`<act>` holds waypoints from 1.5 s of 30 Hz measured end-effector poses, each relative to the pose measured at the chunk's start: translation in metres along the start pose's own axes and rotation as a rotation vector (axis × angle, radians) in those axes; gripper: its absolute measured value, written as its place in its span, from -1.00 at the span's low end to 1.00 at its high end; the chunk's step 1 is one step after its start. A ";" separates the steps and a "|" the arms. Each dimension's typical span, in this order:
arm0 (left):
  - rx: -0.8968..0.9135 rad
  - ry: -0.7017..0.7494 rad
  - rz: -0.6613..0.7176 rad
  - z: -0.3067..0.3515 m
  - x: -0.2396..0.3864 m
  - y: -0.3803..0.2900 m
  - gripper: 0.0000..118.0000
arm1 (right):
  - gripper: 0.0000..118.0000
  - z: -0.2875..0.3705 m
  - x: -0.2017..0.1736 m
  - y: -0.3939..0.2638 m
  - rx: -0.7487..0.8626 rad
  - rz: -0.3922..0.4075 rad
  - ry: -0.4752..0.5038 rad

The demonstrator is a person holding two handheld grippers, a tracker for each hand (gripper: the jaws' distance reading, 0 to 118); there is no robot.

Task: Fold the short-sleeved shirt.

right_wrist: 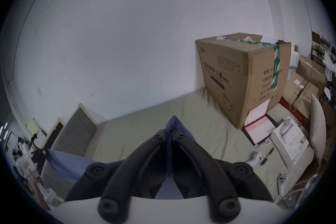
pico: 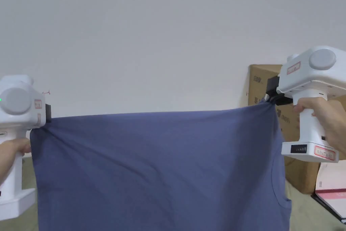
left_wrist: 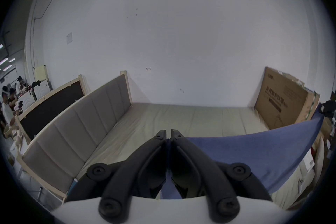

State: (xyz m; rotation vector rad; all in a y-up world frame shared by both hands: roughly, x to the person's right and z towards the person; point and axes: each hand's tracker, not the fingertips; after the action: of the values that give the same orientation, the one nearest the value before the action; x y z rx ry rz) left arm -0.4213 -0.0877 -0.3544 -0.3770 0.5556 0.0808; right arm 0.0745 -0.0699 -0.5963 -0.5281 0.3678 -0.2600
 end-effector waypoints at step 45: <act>-0.553 0.111 -0.149 -0.253 0.050 -0.292 -0.96 | -0.91 -0.241 0.095 -0.285 -0.539 -0.129 -0.200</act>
State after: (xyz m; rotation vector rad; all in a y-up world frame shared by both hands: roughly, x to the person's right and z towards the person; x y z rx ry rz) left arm -0.4540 -0.4538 -0.4828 -0.9642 0.6087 0.0692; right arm 0.0206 -0.4453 -0.6629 -1.1021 0.2049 -0.2287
